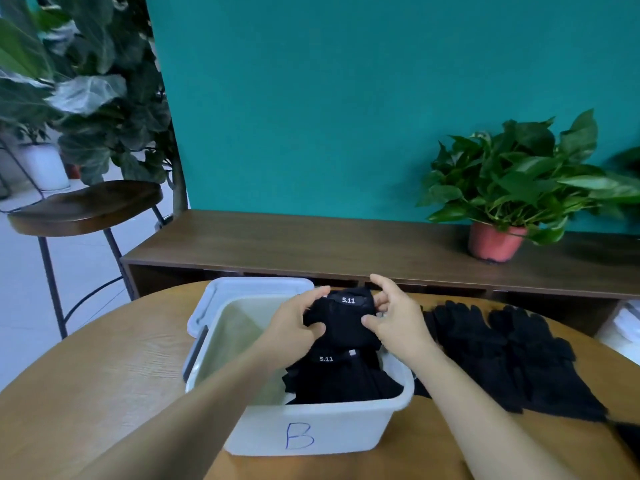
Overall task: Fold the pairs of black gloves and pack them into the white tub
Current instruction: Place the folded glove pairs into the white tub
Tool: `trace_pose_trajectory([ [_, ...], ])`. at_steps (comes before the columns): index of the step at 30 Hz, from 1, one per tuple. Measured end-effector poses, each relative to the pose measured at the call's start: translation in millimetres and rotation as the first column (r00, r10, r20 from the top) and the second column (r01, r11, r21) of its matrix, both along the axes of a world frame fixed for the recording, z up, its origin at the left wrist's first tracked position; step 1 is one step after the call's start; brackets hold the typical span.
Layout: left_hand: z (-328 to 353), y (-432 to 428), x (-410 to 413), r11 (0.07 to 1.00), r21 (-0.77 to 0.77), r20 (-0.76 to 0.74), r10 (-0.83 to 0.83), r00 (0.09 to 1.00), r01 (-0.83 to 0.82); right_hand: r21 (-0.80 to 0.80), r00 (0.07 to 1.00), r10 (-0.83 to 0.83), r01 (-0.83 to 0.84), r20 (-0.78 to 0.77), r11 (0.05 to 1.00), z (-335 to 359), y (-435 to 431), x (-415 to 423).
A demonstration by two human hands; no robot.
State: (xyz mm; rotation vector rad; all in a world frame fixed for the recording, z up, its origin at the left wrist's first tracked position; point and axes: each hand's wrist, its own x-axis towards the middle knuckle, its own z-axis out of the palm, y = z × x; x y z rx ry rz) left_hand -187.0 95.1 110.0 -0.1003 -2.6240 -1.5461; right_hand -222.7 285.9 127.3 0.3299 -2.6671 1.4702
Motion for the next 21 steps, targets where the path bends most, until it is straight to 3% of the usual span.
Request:
trace_pose_trajectory([
  [5,-13,-4,-9,0.999,0.047,0.084,-0.008,0.996,0.004,0.255,0.987,0.079,-0.041,-0.142,0.966,-12,1,3],
  [9,-10,-3,-9,0.999,0.016,0.153,-0.053,0.987,0.051,0.479,0.966,0.091,0.038,-0.242,0.877,-18,4,5],
  [15,-4,-3,-5,0.996,-0.072,0.098,-0.053,0.994,0.061,0.509,0.981,0.059,0.044,-0.185,0.859,-19,9,6],
  [18,-4,-13,-3,0.959,-0.243,0.027,-0.141,0.990,0.143,0.512,0.976,0.077,0.038,-0.202,0.858,-20,9,6],
  [21,-5,-19,-5,0.843,-0.479,0.087,-0.233,0.969,0.245,0.556,0.978,0.095,0.023,-0.183,0.831,-22,10,5],
])
